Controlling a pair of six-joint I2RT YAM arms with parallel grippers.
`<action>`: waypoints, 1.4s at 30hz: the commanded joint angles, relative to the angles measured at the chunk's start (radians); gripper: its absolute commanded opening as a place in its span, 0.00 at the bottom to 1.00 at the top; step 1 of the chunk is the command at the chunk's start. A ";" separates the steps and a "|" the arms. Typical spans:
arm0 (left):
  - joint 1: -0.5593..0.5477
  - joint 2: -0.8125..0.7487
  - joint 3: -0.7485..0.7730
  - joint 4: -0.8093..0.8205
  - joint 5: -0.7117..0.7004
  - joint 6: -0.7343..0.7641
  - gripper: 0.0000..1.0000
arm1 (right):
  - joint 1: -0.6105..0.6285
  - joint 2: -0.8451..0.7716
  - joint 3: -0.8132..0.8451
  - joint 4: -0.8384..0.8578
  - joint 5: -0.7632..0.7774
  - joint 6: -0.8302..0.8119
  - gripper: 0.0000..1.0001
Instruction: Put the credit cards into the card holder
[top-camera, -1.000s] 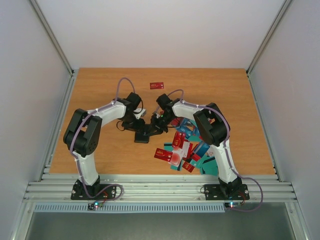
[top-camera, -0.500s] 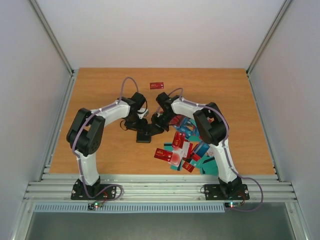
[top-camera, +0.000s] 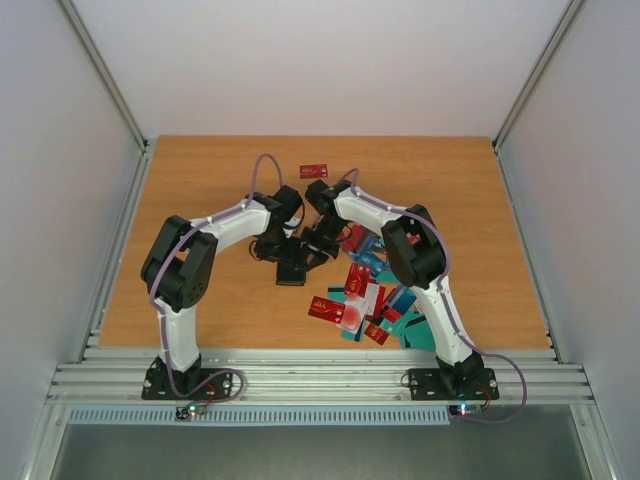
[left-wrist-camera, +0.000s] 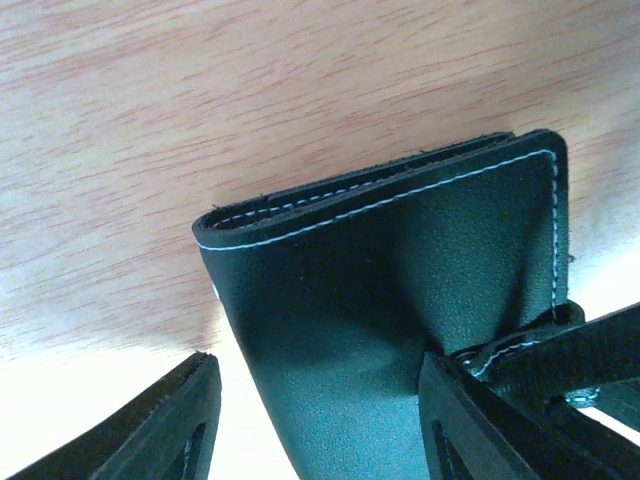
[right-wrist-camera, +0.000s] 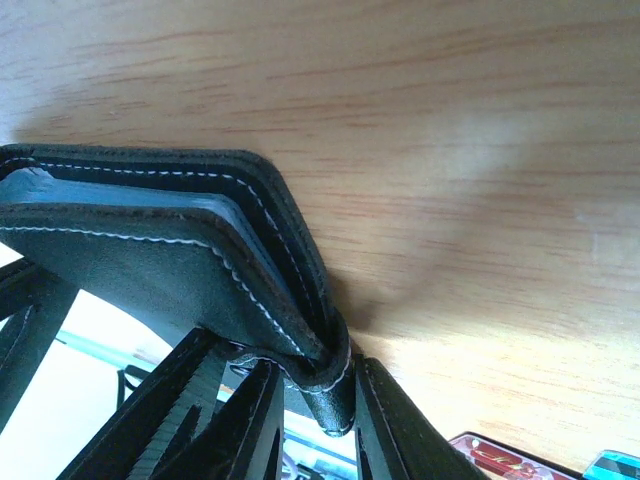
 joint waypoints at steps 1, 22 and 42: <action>-0.118 0.176 -0.079 0.080 0.016 -0.027 0.56 | 0.059 0.150 -0.052 -0.011 0.345 0.063 0.20; -0.021 -0.216 -0.062 -0.001 -0.015 -0.052 0.62 | 0.057 -0.118 -0.026 -0.018 0.295 -0.123 0.23; 0.151 -0.619 -0.105 -0.005 -0.032 -0.005 0.68 | -0.010 -0.566 -0.153 0.019 0.414 -0.328 0.66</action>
